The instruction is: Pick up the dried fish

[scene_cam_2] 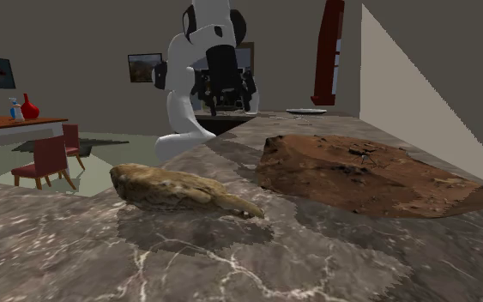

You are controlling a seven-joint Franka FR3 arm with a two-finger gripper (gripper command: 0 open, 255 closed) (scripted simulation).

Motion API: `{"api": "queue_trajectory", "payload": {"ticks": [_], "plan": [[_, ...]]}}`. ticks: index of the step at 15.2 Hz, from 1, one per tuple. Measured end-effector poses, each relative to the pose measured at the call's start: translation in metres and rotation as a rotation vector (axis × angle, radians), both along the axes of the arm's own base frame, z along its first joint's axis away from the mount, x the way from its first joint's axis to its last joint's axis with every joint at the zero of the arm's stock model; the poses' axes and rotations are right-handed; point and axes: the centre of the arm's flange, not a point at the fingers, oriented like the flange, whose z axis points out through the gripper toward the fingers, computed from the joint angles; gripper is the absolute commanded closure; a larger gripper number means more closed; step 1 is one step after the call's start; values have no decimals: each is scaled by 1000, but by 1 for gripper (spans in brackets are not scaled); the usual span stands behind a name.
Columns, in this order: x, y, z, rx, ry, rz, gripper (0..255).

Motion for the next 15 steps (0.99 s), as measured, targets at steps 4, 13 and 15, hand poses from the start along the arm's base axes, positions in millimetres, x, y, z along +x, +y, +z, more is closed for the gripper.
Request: {"api": "queue_trajectory", "payload": {"ticks": [4,13,15], "plan": [[19,-18,-5,-21,0,57,0],[110,-91,-17,-114,1,308,0],[130,-104,-20,-135,1,365,0]]}}
